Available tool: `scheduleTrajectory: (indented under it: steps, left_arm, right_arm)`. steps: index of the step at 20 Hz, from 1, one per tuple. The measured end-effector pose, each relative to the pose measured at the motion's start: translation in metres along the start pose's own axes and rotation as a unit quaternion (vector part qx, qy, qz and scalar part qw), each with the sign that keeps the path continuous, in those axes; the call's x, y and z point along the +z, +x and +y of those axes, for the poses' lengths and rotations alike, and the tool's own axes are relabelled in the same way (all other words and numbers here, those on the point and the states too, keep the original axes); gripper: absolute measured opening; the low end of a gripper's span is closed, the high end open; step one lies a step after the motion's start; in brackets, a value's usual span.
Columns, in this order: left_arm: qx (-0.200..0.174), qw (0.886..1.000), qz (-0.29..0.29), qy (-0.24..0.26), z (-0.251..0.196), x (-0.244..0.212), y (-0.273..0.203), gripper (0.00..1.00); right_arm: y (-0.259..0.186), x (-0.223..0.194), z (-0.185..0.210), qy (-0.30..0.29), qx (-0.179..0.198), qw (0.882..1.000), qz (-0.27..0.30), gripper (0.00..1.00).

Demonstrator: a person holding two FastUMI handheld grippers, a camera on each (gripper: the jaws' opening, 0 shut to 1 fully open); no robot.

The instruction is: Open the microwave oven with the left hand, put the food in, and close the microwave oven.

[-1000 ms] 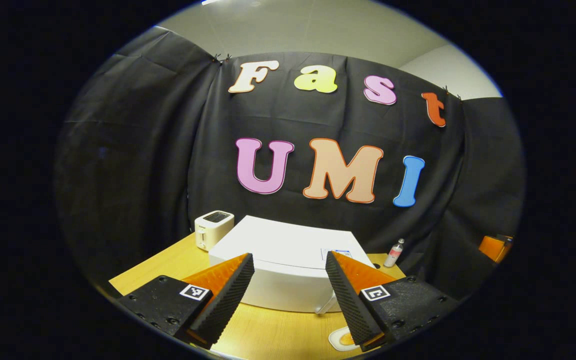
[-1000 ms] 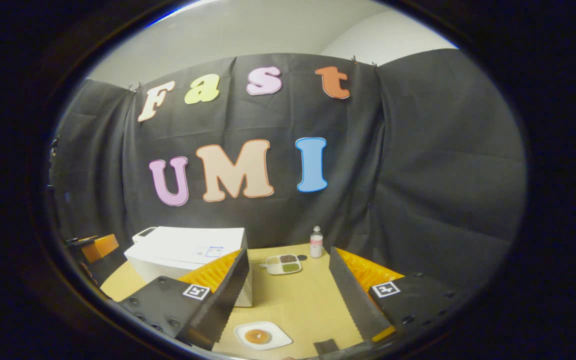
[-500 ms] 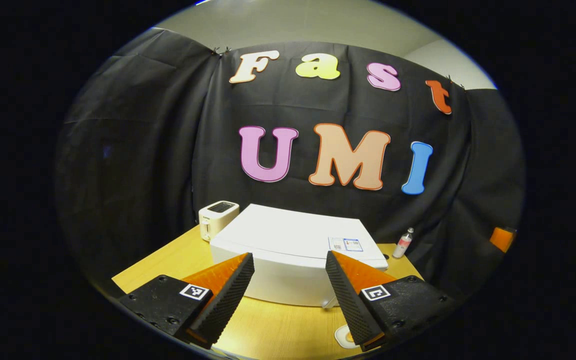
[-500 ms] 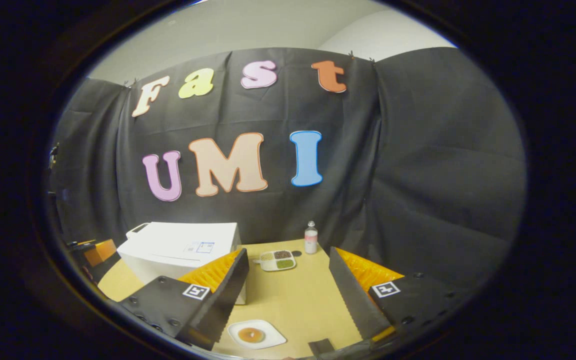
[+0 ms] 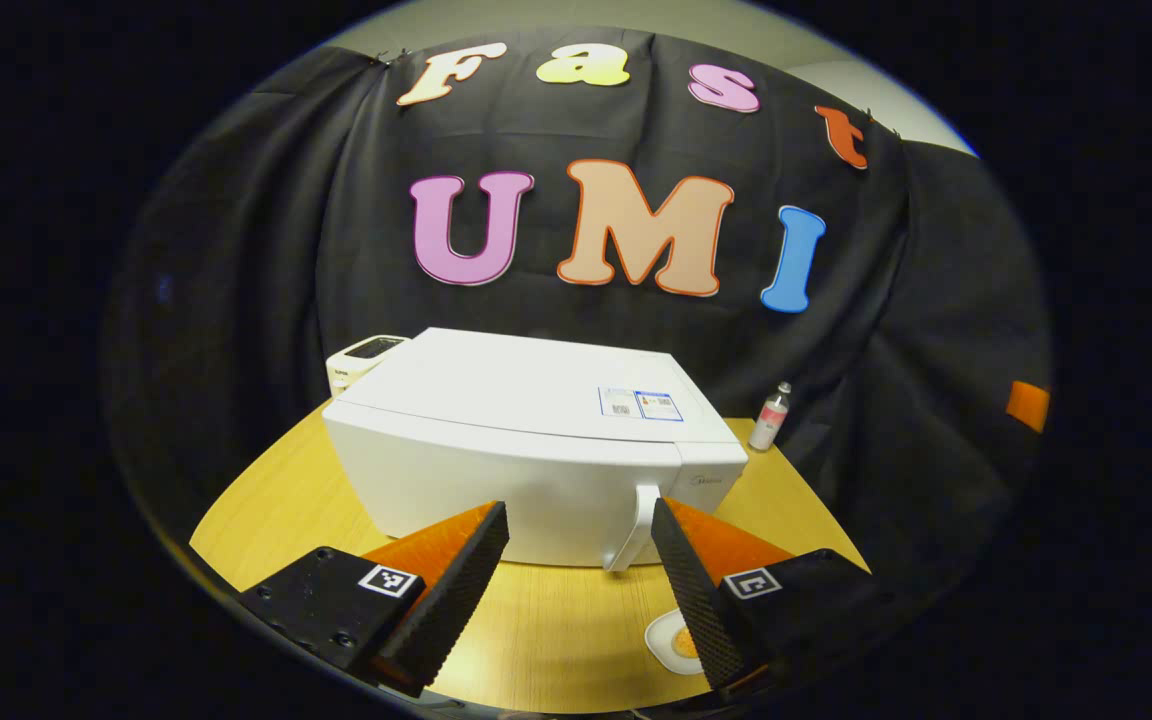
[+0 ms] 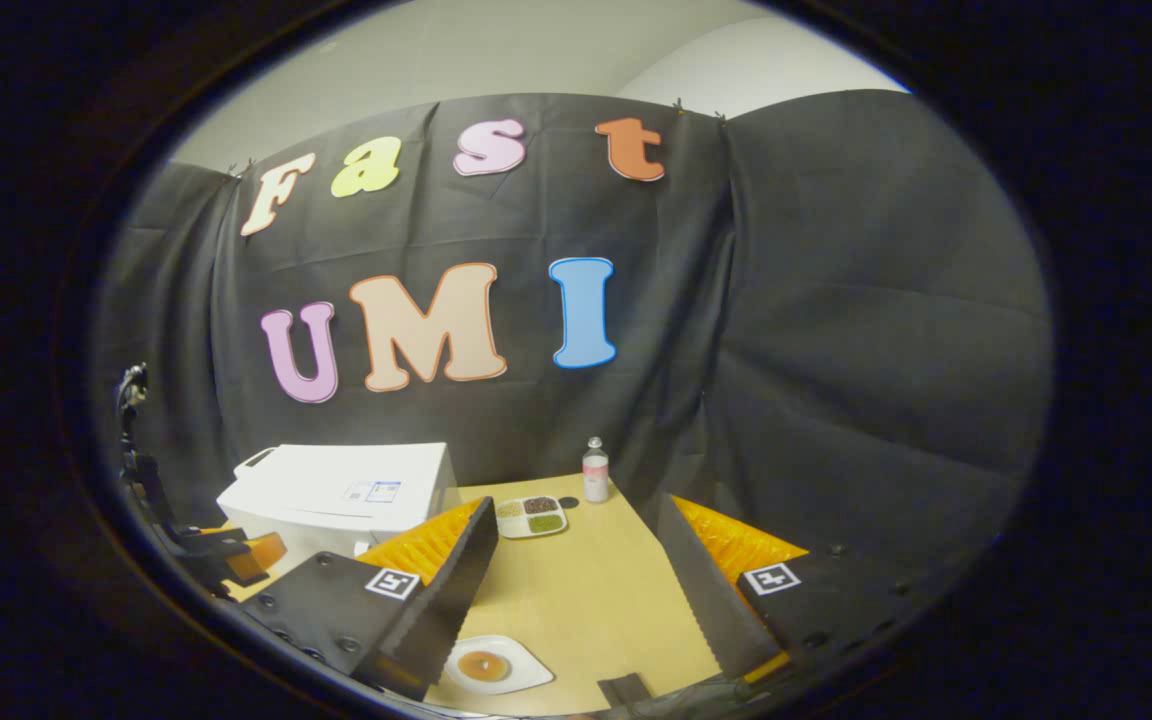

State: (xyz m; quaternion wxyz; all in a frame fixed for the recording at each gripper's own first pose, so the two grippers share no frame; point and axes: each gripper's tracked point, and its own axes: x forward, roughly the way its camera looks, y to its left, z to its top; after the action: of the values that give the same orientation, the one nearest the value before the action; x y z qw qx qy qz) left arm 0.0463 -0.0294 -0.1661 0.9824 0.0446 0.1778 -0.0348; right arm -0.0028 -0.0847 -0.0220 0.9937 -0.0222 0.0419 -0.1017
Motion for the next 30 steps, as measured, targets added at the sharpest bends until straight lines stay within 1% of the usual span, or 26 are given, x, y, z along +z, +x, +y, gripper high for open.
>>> scheduleTrajectory:
  steps: [1,2,3,10,15,18,19,20,22,23,24,25,26,27,28,29,30]
  left_arm:
    - [-0.006,1.000,0.008,0.003,-0.004,-0.007,0.006,0.95]
    - [-0.010,1.000,0.015,0.006,-0.008,-0.013,0.012,0.95]
    - [-0.012,1.000,0.024,0.009,-0.010,-0.021,0.018,0.96]
    - [-0.032,0.997,0.067,0.016,-0.027,-0.063,0.058,0.96]
    - [-0.045,0.994,0.091,0.027,-0.034,-0.088,0.084,0.87]
    - [-0.051,0.993,0.100,0.028,-0.042,-0.097,0.100,0.87]
    - [-0.050,0.993,0.104,0.029,-0.042,-0.100,0.104,0.89]
    - [-0.049,0.993,0.108,0.028,-0.043,-0.102,0.107,0.85]
    - [-0.048,0.992,0.112,0.024,-0.046,-0.105,0.114,0.83]
    - [-0.045,0.992,0.114,0.024,-0.044,-0.106,0.116,0.79]
    - [-0.042,0.992,0.116,0.025,-0.043,-0.105,0.118,0.77]
    - [-0.041,0.992,0.116,0.025,-0.044,-0.107,0.121,0.72]
    - [-0.040,0.992,0.116,0.025,-0.044,-0.107,0.124,0.71]
    - [-0.036,0.992,0.118,0.028,-0.043,-0.107,0.127,0.63]
    - [-0.034,0.992,0.118,0.031,-0.043,-0.107,0.129,0.53]
    - [-0.032,0.992,0.116,0.034,-0.043,-0.106,0.130,0.48]
    - [-0.030,0.992,0.114,0.038,-0.042,-0.105,0.131,0.47]
  right_arm:
    - [-0.002,-0.002,-0.003,-0.001,-0.005,1.000,0.002,0.96]
    - [-0.003,-0.003,-0.007,-0.002,-0.011,1.000,0.002,1.00]
    - [-0.003,-0.003,-0.012,-0.002,-0.019,1.000,0.002,0.96]
    - [-0.013,-0.008,-0.034,0.009,-0.057,0.998,0.005,0.96]
    - [-0.020,-0.014,-0.047,0.018,-0.081,0.997,0.011,0.96]
    - [-0.020,-0.020,-0.050,0.007,-0.088,0.996,0.017,0.96]
    - [-0.020,-0.021,-0.052,0.004,-0.090,0.996,0.019,0.96]
    - [-0.020,-0.023,-0.051,0.003,-0.090,0.996,0.021,0.96]
    - [-0.020,-0.026,-0.050,0.009,-0.088,0.996,0.026,0.97]
    - [-0.020,-0.027,-0.052,0.013,-0.090,0.995,0.028,0.97]
    - [-0.019,-0.028,-0.054,0.015,-0.092,0.995,0.030,0.96]
    - [-0.019,-0.029,-0.056,0.018,-0.094,0.995,0.031,0.97]
    - [-0.019,-0.030,-0.058,0.020,-0.096,0.995,0.033,0.97]
    - [-0.018,-0.032,-0.060,0.022,-0.097,0.994,0.035,0.96]
    - [-0.017,-0.034,-0.060,0.024,-0.099,0.994,0.036,0.97]
    - [-0.017,-0.035,-0.062,0.024,-0.101,0.994,0.037,0.96]
    - [-0.017,-0.036,-0.064,0.024,-0.104,0.994,0.038,0.96]
